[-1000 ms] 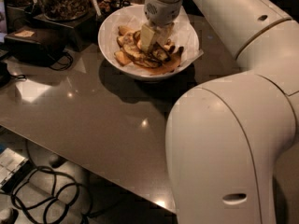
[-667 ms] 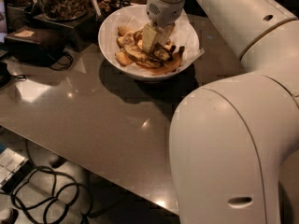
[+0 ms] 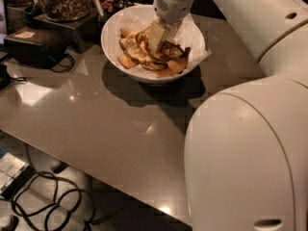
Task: Pick banana from white bowl
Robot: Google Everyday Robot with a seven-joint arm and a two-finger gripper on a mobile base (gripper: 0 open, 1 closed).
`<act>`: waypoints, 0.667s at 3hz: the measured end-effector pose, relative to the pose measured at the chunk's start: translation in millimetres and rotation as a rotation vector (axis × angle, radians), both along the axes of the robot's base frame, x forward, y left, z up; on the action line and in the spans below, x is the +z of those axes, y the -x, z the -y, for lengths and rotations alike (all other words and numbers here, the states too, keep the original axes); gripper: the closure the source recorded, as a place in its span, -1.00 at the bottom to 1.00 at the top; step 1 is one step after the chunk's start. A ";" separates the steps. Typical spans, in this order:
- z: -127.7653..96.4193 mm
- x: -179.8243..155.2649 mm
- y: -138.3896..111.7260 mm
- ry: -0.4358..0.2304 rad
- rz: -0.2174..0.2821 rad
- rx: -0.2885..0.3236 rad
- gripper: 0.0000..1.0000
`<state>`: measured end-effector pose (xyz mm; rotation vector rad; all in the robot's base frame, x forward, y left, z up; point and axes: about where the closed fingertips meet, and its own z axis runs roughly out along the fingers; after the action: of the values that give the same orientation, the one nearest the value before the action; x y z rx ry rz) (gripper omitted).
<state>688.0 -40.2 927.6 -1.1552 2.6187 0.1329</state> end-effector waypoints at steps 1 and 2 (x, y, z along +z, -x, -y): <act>1.9 18.8 9.0 -0.018 0.046 0.031 1.00; -0.3 17.5 6.2 -0.021 0.051 0.029 1.00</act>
Offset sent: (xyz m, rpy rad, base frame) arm -0.0063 -0.0014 0.0138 0.0139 -0.0343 0.0228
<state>681.7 -39.8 945.1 -1.1750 2.5511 0.1351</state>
